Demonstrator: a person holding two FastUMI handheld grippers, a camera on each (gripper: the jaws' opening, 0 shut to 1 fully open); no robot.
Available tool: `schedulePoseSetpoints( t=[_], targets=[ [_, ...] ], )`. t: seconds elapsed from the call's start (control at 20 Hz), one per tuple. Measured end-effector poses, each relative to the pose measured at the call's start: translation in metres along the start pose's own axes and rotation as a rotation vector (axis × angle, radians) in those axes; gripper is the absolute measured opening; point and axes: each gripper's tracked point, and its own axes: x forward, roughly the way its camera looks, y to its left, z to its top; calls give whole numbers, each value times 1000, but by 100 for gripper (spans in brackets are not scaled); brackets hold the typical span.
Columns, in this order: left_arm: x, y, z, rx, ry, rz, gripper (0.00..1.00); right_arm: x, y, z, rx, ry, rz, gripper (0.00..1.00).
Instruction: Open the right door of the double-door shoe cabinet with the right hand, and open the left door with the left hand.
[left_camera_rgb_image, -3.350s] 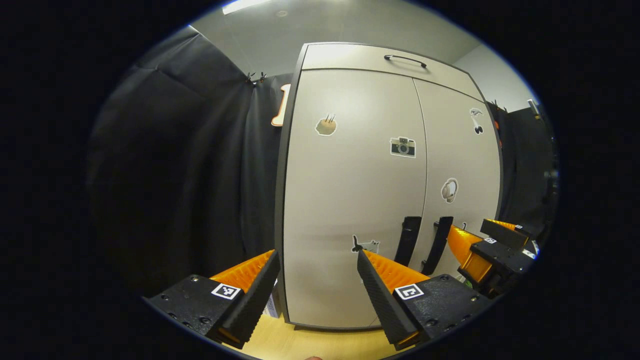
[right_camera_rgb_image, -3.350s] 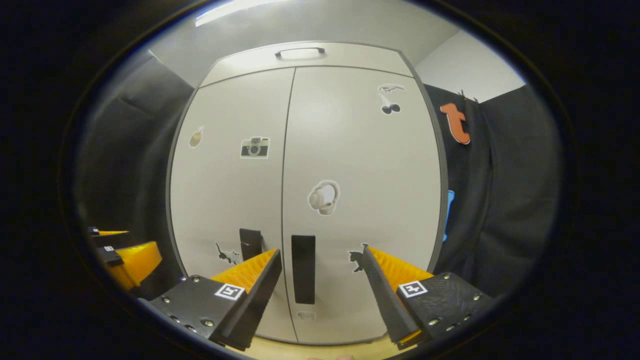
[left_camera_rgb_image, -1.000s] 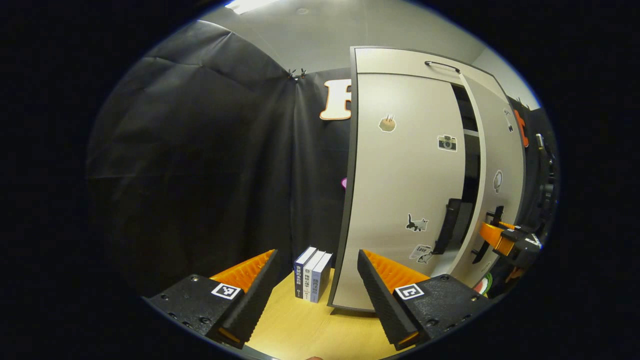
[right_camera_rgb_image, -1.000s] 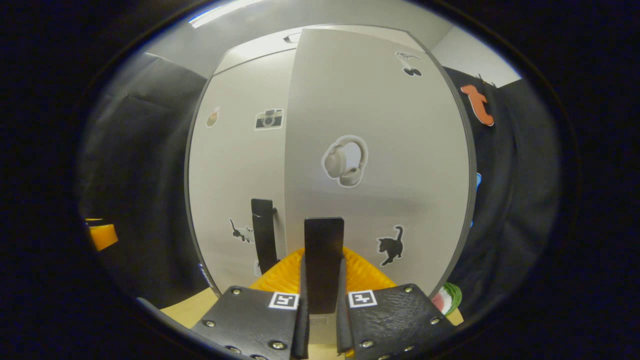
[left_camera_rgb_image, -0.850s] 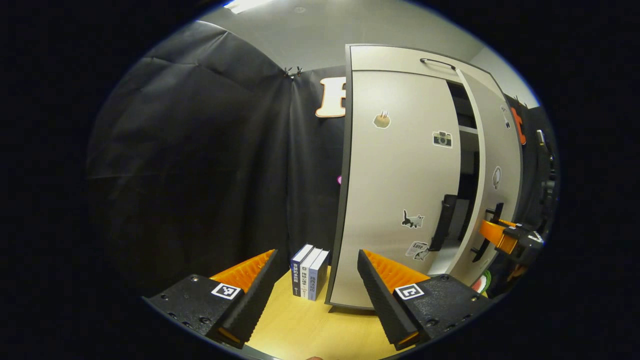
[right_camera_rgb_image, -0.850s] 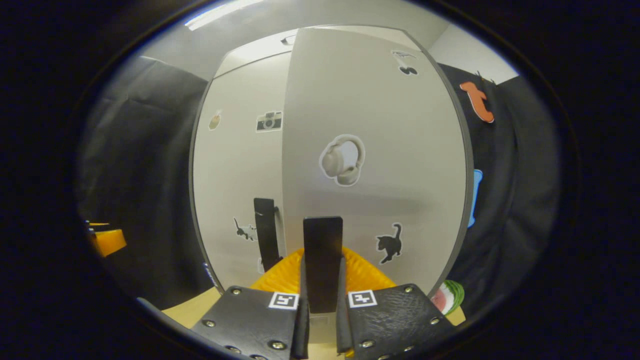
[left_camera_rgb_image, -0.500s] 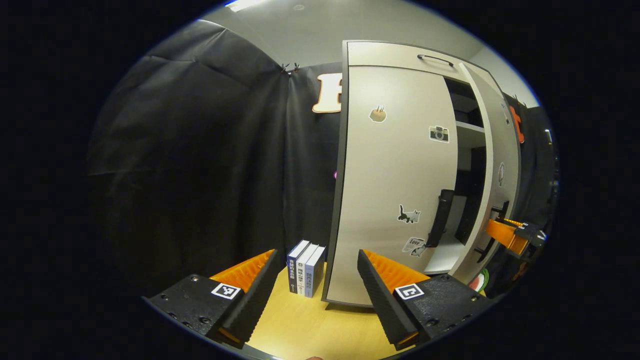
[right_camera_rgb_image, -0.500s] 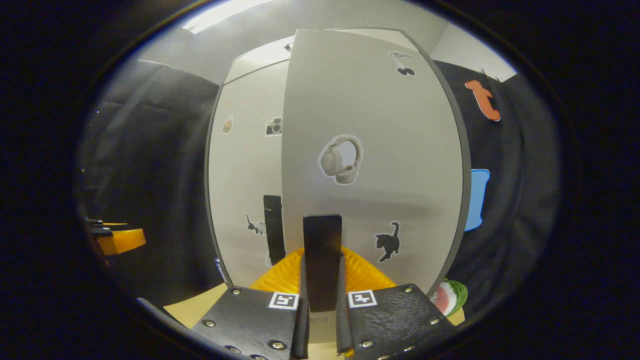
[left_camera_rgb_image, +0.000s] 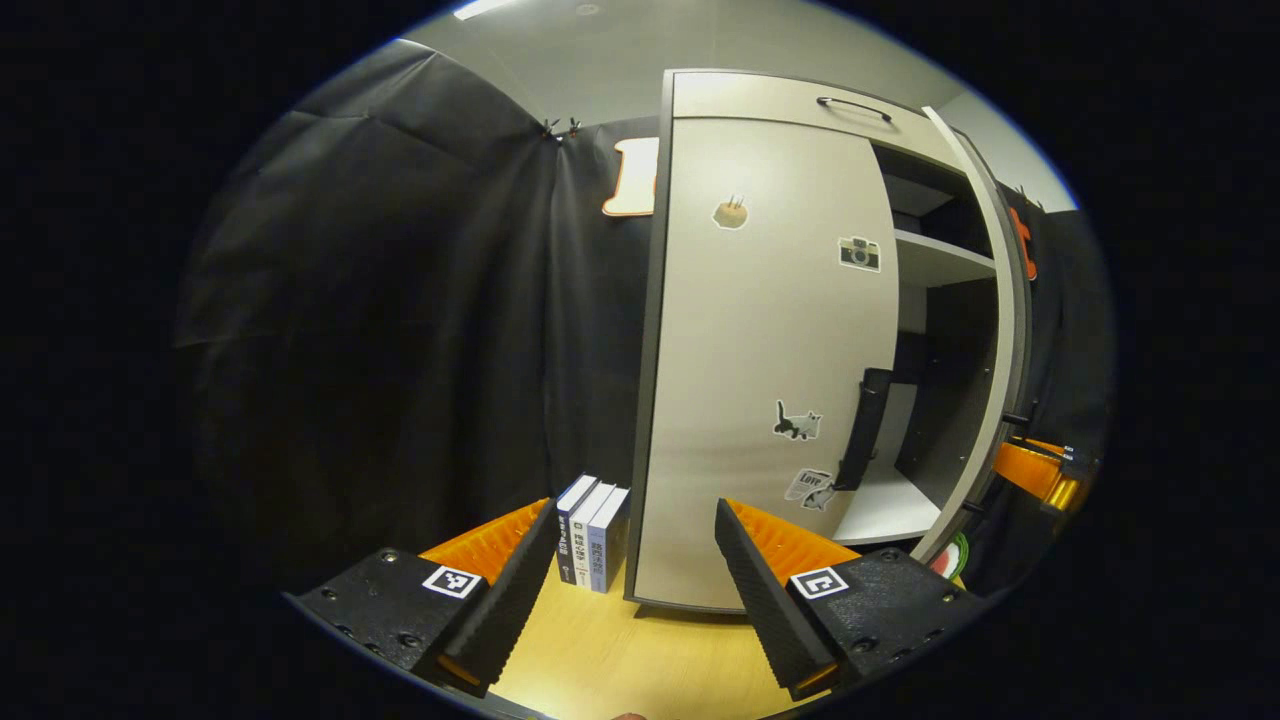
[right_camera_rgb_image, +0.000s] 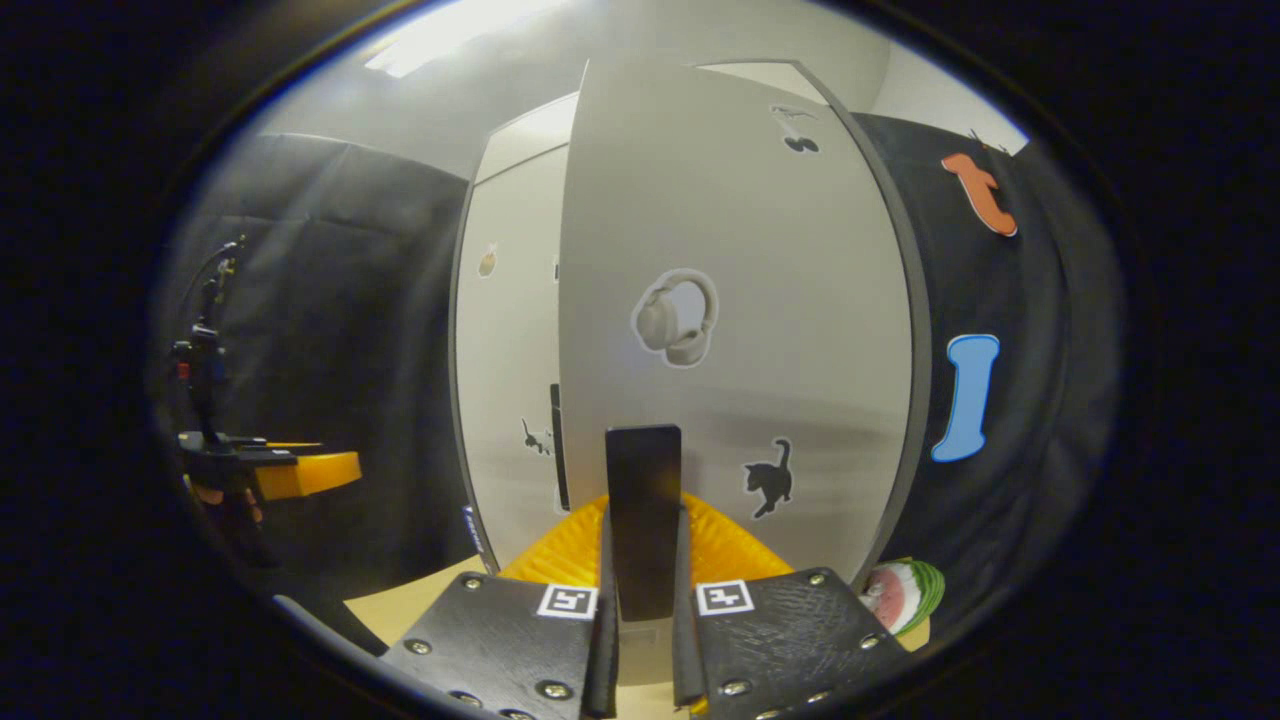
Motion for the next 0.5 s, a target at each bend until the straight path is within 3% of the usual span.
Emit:
schedulePoseSetpoints(
  t=[0.5],
  targets=[
    [23,-57,-9,26,23,-152,97,-51,-30,1,63,-5,-19,22]
  ],
)
